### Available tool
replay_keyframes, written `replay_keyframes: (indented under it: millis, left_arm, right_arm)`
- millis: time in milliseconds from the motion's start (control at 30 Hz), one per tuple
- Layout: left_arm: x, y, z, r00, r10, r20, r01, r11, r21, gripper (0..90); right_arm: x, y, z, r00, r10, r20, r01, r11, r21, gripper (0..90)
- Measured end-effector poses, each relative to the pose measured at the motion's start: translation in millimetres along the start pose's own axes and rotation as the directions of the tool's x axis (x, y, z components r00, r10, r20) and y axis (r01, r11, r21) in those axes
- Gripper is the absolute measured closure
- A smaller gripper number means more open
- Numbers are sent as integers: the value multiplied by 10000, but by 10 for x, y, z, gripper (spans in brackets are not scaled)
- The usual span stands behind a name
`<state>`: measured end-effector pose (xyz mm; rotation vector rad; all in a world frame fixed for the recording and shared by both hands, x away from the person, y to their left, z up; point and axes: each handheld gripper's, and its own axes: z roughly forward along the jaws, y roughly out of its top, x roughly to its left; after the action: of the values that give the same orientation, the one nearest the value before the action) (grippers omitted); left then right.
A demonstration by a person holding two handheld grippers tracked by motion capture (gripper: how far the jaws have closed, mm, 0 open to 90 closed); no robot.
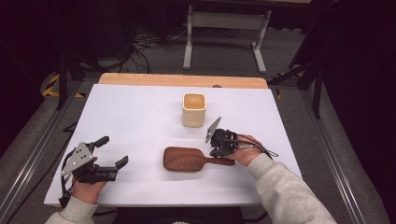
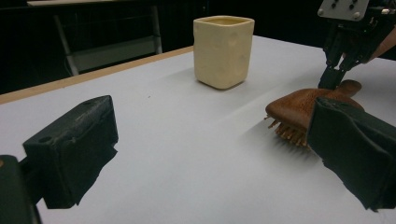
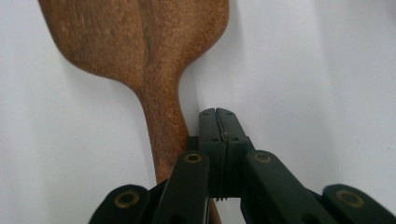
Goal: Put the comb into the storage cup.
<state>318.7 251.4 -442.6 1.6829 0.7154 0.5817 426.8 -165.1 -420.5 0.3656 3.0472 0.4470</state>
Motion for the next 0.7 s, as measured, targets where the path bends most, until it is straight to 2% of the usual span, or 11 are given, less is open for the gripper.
replay_keyframes:
  millis: [133,300,433,467,533,633,700]
  left_arm:
    - [0,-1,4,10000,-35,24,35,10000,-4,33]
    - [-1,2,7,10000,-25,47,25,10000,63,35]
    - [2,3,5,10000,-40,38,39,10000,48,34]
    - [4,3,4,10000,-60,56,60,10000,47,30]
    - [6,3,5,9999,-75,80,75,10000,50,29]
    - [7,5,3,9998,-104,144,103,9999,26,16]
    - [7,6,5,9998,-127,181,126,9999,63,7]
  right_arm:
    - [30,-30,0,9999,-101,35,101,9999,-99,896]
    - [61,-52,-10,10000,63,9,-63,9998,-189,896]
    - [71,-48,-67,9995,-54,320,71,9984,-557,887]
    - [66,-46,-97,9989,-180,430,214,9966,-789,873]
    - [67,-45,-119,9987,-218,461,260,9954,-926,861]
    - [92,-45,-182,9983,-243,526,301,9930,-1138,794]
    - [108,-43,-204,9979,-387,518,454,9898,-1347,673]
